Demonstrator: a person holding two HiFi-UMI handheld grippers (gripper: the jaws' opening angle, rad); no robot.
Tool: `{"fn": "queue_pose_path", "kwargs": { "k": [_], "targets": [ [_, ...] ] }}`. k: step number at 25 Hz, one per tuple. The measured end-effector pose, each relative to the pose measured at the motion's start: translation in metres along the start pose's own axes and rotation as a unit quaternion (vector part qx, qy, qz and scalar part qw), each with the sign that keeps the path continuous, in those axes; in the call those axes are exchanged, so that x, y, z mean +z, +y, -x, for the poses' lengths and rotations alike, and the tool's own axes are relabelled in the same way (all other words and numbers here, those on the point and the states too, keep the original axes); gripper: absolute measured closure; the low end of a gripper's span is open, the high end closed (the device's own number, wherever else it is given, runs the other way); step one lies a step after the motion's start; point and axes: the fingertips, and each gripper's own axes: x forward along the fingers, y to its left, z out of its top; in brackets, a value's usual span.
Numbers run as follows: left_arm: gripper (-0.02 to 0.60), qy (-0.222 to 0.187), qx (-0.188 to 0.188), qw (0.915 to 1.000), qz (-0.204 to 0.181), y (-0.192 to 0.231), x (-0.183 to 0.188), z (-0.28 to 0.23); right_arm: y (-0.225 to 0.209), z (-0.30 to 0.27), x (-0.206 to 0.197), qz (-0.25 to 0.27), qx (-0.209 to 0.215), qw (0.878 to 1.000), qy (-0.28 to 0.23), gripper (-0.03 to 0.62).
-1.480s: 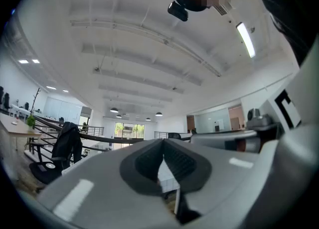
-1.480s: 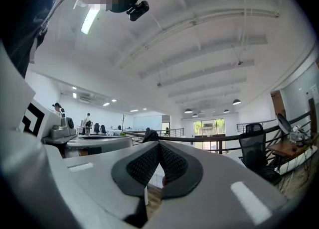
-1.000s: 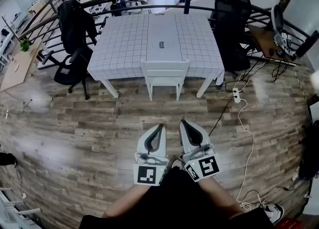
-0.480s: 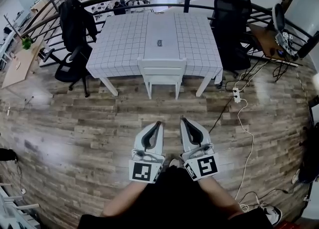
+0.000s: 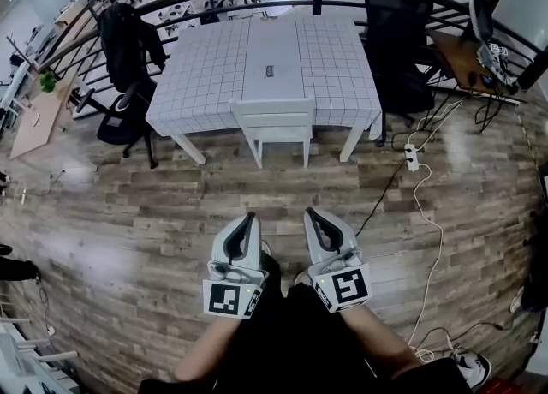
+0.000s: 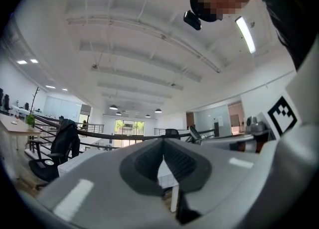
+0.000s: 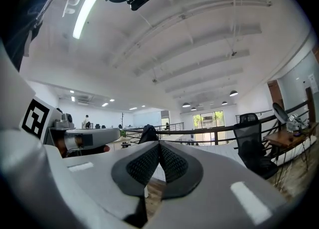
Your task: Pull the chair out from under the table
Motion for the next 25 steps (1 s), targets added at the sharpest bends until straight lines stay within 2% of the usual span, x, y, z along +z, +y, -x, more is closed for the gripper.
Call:
{"fn": "queue_pose_path", "kwargs": {
  "k": [7,12,16,21,25],
  "targets": [
    [0.574,-0.005,-0.024,0.9997,0.008,-0.002,-0.006,-0.029,-0.019,-0.004,0.002,0.02,-0.032,0.999,-0.014,0.597],
    [0.574,0.001,-0.05,0.9985,0.023,0.004,-0.022,-0.07,-0.039,-0.033,-0.005,0.026,-0.035,0.999,-0.003,0.597],
    [0.574,-0.006,-0.07,0.9972,0.026,0.025,-0.029,-0.106,-0.05,-0.076,-0.015,0.021,-0.036,0.999,0.012,0.597],
    [0.574,0.004,-0.094,0.995,0.034,0.066,-0.044,-0.162,-0.07,-0.146,-0.013,0.006,-0.033,0.999,0.018,0.597],
    [0.574,0.017,-0.101,0.9937,0.046,0.106,-0.051,-0.197,-0.08,-0.207,-0.02,-0.003,-0.03,0.998,0.051,0.597]
  ]
}}
